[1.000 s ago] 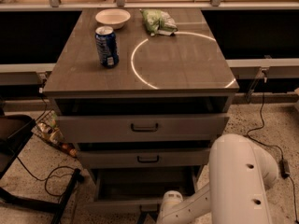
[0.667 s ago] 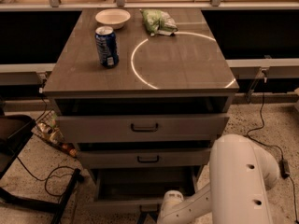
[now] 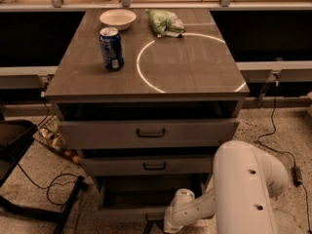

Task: Close bottom drawer

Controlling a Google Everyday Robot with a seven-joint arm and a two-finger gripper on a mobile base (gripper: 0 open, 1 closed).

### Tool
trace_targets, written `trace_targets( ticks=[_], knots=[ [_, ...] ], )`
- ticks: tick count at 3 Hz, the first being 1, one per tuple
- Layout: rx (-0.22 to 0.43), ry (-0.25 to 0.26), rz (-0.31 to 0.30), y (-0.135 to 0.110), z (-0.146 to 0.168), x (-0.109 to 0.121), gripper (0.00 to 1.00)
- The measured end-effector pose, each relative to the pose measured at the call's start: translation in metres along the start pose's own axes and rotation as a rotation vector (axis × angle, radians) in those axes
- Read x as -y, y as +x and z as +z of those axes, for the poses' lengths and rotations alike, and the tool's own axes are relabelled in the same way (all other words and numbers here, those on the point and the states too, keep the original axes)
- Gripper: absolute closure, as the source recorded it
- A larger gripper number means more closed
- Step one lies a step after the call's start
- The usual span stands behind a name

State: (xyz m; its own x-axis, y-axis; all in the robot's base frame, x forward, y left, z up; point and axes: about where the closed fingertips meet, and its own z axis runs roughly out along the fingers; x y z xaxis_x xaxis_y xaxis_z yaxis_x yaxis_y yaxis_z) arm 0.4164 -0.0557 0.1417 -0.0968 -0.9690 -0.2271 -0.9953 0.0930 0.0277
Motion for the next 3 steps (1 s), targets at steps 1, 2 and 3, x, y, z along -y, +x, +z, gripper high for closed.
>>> trace_targets(
  ticks=[1,2,3],
  knots=[
    [0.013,0.017,-0.011,-0.001,0.004,0.014,1.0],
    [0.013,0.017,-0.011,0.0,0.004,0.015,1.0],
    [0.02,0.033,-0.012,-0.001,0.012,0.038,1.0]
  ],
)
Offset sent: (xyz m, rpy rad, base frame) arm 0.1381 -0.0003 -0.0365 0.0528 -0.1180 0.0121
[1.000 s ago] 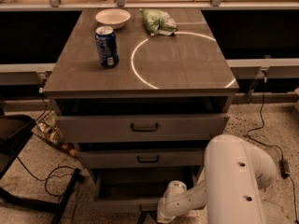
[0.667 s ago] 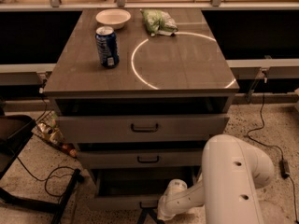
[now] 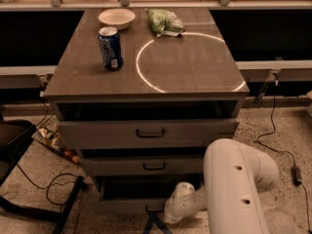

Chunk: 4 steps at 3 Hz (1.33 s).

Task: Close bottom drawer

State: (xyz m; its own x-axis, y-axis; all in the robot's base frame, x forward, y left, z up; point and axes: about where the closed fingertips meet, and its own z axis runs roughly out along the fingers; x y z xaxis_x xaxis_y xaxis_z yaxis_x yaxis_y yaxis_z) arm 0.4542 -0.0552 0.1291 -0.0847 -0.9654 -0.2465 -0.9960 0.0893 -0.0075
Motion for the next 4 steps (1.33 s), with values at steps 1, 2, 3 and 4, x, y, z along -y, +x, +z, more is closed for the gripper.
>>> trace_targets(
  ticks=[1,2,3,4],
  knots=[
    [0.0,0.0,0.0,0.002,0.0,0.0,1.0],
    [-0.006,0.047,-0.014,-0.002,0.005,0.047,1.0],
    [-0.006,0.048,-0.014,0.001,0.004,0.047,1.0],
    [-0.039,0.122,-0.035,-0.002,-0.006,0.104,1.0]
  ],
)
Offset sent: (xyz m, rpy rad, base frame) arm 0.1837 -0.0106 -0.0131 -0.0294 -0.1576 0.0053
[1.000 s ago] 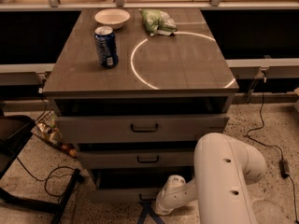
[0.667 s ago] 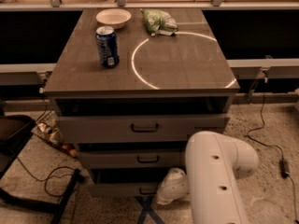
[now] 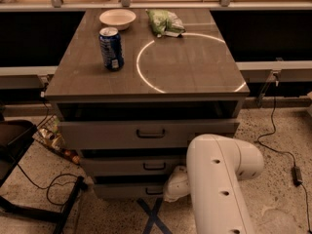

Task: Close bottom drawer

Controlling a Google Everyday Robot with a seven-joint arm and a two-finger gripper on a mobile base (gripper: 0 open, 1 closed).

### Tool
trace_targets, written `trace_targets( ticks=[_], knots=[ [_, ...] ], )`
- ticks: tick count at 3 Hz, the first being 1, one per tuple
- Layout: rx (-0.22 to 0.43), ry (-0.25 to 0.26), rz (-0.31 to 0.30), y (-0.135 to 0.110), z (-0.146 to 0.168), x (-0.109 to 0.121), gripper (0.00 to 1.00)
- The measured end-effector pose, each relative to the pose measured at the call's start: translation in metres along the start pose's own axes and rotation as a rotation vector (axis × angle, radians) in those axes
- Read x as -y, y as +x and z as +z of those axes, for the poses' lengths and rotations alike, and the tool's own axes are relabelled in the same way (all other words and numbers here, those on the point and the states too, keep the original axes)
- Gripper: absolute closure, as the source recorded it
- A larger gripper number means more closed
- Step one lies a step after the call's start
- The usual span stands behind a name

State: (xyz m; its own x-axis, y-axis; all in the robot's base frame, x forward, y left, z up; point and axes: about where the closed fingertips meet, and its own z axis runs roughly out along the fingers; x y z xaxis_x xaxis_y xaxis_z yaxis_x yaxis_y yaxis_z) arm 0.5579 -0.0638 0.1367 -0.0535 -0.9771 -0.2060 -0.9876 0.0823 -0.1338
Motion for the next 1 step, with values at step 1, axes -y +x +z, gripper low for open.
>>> trace_targets(
  ticks=[1],
  knots=[
    [0.0,0.0,0.0,0.0,0.0,0.0,1.0]
  ],
)
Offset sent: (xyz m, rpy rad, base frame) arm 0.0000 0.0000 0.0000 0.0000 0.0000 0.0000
